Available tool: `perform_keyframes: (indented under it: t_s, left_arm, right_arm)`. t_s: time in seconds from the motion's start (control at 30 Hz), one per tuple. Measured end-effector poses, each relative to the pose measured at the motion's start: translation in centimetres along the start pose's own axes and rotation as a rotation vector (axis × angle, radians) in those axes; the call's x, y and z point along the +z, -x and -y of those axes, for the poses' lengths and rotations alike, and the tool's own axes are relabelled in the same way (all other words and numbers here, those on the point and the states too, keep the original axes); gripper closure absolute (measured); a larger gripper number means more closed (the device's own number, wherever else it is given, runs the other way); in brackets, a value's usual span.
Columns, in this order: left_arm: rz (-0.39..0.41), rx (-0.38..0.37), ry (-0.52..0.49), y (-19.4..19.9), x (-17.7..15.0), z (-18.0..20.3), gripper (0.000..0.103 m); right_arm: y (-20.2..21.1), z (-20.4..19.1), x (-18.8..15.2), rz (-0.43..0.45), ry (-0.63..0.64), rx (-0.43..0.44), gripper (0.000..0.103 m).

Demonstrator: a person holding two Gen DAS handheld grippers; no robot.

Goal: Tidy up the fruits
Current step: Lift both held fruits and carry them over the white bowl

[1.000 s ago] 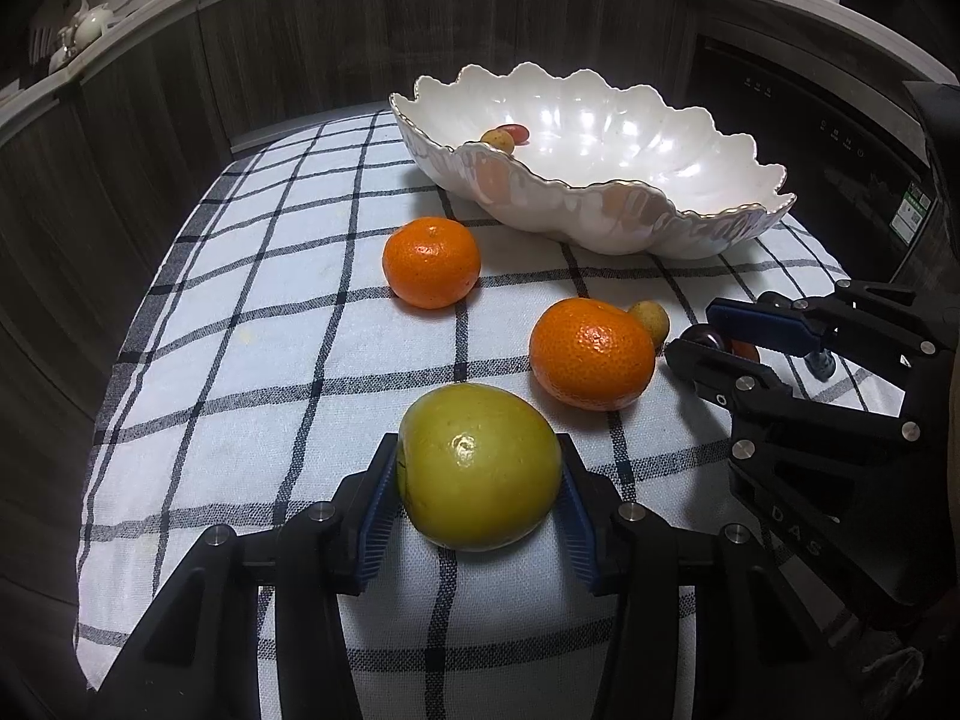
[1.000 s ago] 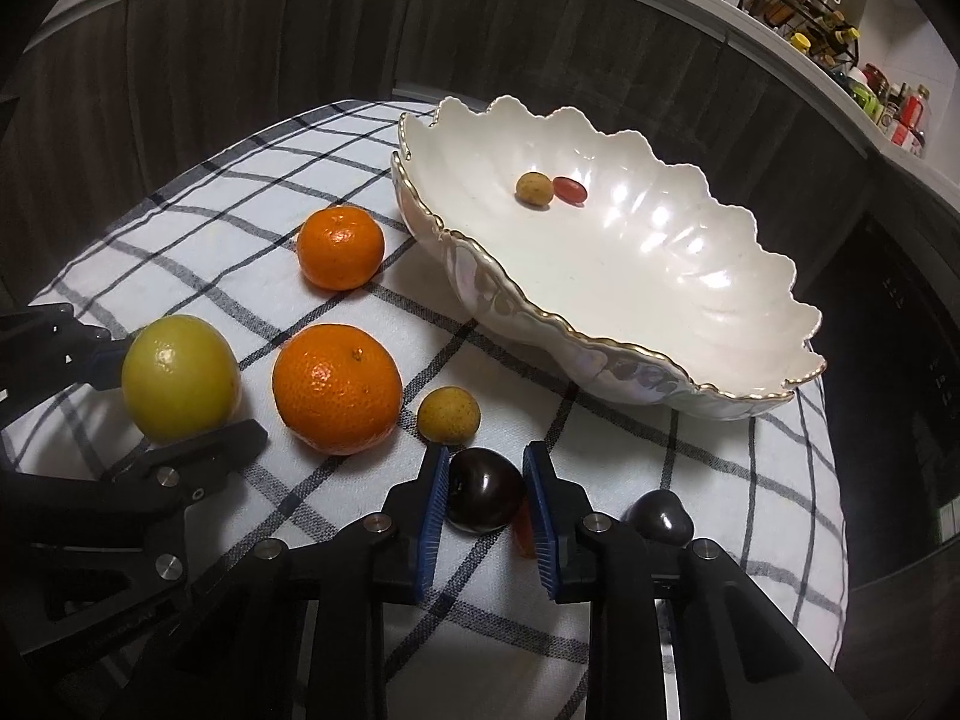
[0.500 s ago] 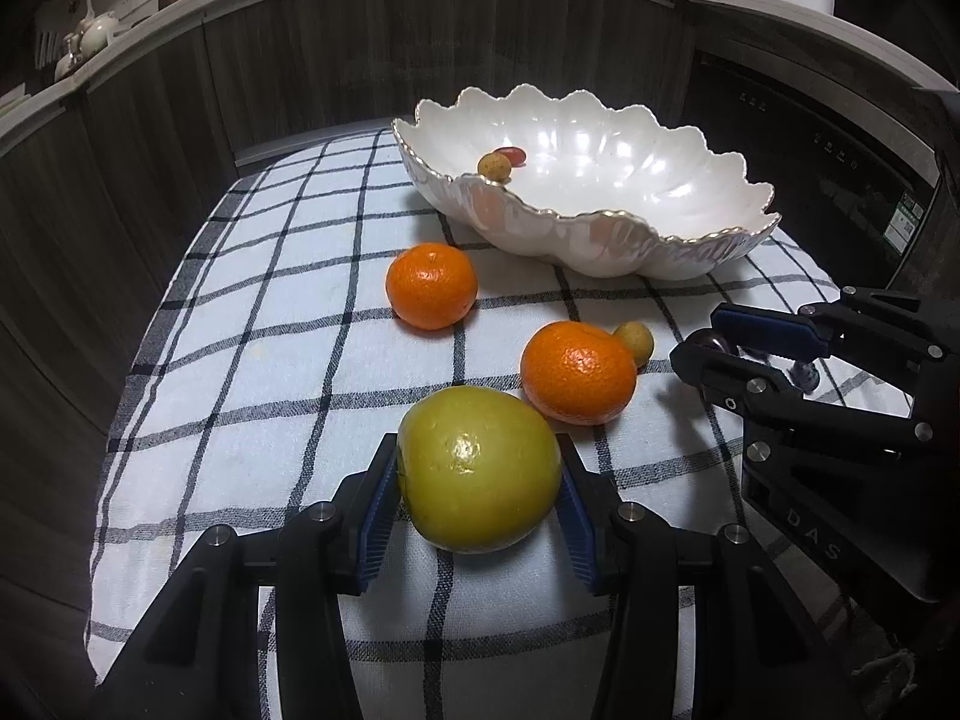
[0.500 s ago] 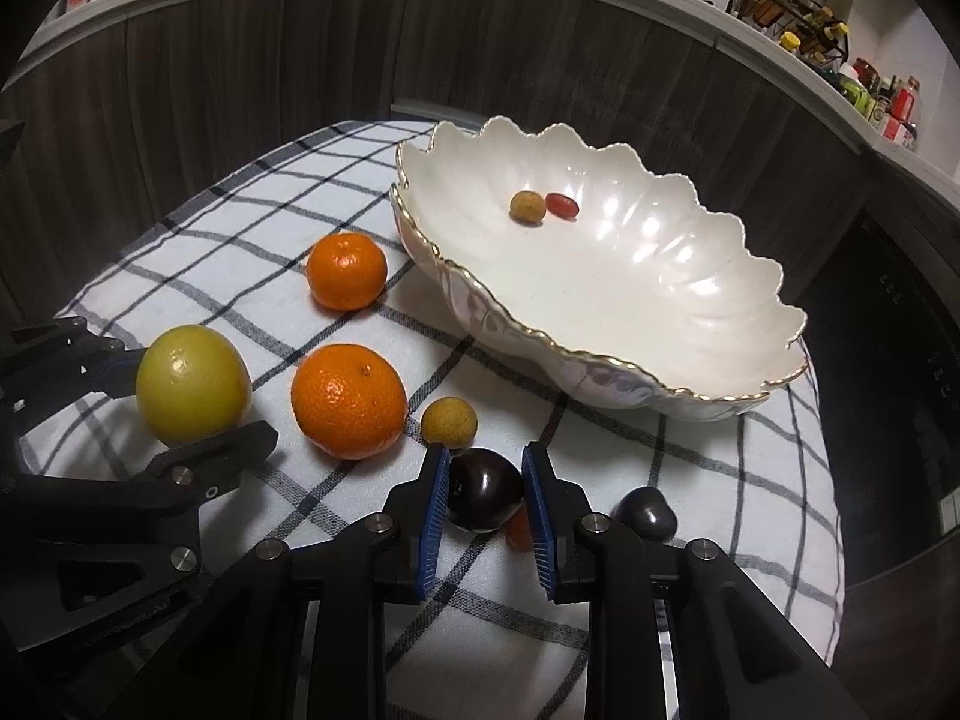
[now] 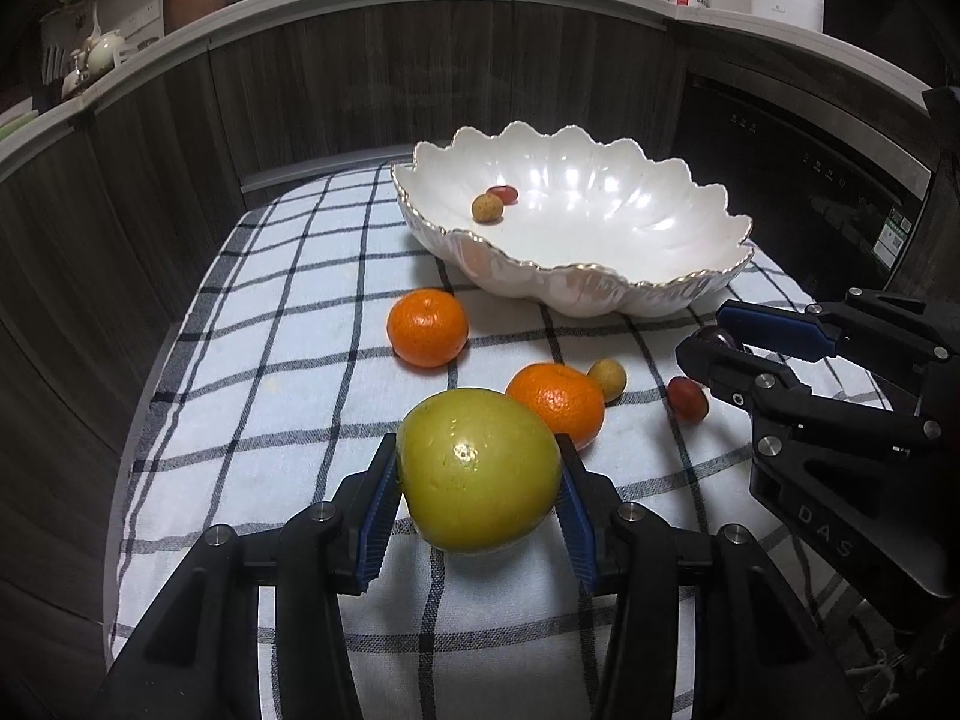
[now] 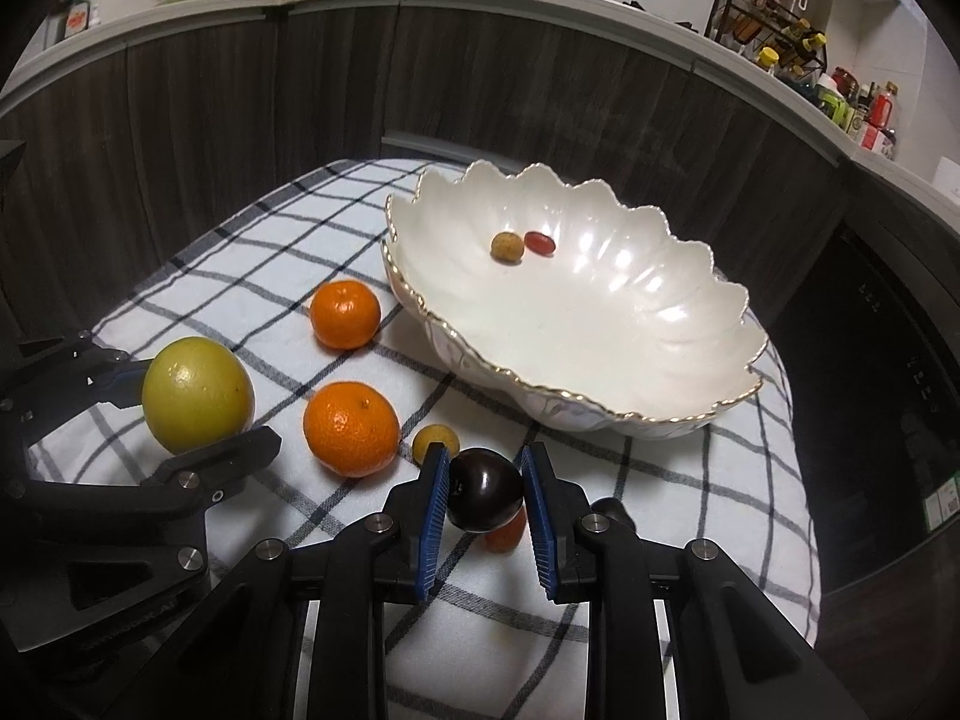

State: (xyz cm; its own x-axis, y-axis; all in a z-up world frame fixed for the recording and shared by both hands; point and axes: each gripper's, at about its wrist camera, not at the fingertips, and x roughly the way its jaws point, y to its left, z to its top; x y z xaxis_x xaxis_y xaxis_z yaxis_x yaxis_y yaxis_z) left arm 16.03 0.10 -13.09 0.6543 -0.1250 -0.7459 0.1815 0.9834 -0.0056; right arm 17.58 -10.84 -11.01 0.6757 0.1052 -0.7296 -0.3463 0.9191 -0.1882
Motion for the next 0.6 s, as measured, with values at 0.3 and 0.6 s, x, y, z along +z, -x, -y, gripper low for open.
perform_keyframes:
  t_s: [0.3, 0.6]
  left_arm:
    - [0.036, 0.009, -0.004, 1.2, 1.6, 0.7, 0.055]
    - [0.086, 0.017, 0.006, 2.2, 4.0, 1.2, 0.055]
  right_arm:
    - [1.5, 0.9, 0.9, 0.037, -0.021, -0.016, 0.076]
    - [2.6, 2.7, 2.2, 0.073, -0.062, -0.036, 0.076]
